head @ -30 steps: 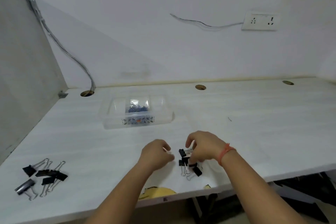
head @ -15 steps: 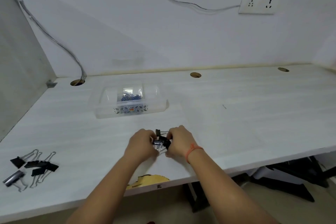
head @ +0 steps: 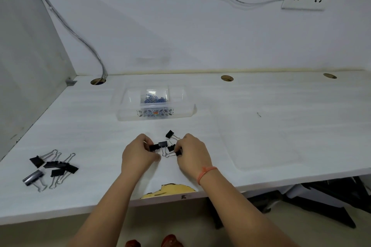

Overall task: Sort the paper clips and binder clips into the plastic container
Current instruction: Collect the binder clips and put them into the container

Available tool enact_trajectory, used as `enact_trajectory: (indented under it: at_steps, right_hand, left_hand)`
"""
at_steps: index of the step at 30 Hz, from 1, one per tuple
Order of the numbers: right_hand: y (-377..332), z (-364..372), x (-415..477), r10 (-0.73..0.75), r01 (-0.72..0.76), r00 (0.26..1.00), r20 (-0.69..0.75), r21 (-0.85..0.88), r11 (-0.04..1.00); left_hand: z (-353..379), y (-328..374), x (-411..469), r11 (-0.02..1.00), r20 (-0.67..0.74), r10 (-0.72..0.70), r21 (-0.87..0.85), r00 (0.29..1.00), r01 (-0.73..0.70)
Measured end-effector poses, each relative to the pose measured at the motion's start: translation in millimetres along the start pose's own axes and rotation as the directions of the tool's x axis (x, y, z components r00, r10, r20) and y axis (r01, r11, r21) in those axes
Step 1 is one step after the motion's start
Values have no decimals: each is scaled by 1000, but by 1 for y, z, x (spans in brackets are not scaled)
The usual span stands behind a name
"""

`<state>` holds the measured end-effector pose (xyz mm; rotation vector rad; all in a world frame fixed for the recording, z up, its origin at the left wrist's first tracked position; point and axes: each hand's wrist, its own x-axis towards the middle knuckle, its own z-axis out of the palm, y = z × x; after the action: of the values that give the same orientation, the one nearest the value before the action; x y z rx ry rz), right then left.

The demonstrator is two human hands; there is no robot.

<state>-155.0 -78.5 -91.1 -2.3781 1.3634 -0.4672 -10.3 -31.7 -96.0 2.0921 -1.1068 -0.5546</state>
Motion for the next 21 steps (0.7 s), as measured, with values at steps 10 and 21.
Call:
enact_trajectory:
  at_steps: [10,21]
  right_hand:
    - [-5,14,5,-105,116,991,79,-143,983]
    - [2,-1,17,-93,99,983,160,-27,995]
  left_hand:
    - [-13,4,6,679,238,-291,-631,927,375]
    - [8,11,31,997,54,12,75,998,-16]
